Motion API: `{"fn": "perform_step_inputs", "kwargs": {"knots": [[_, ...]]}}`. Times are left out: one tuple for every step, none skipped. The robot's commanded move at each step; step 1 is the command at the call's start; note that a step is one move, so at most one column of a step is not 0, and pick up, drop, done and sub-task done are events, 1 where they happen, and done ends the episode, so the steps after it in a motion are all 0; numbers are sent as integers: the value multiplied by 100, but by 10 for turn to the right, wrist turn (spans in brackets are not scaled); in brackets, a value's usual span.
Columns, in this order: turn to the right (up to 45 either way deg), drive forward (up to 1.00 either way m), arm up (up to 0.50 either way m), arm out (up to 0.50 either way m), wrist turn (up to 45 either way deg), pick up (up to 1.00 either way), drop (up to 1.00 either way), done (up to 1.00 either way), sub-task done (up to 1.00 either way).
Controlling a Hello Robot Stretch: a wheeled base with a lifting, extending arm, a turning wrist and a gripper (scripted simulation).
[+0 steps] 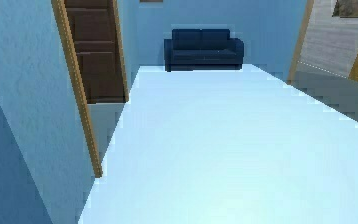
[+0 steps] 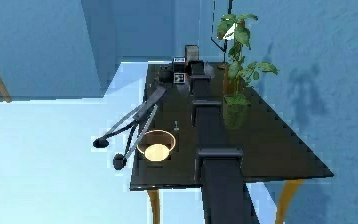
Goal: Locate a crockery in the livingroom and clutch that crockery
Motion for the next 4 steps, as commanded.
{"fn": "perform_step_inputs", "kwargs": {"knots": [[0, 0, 0, 0, 450, 0, 0, 0, 0], [0, 0, 0, 0, 450, 0, 0, 0, 0], [0, 0, 0, 0, 180, 0, 0, 0, 0], [0, 0, -30, 0, 0, 0, 0, 0, 0]]}}
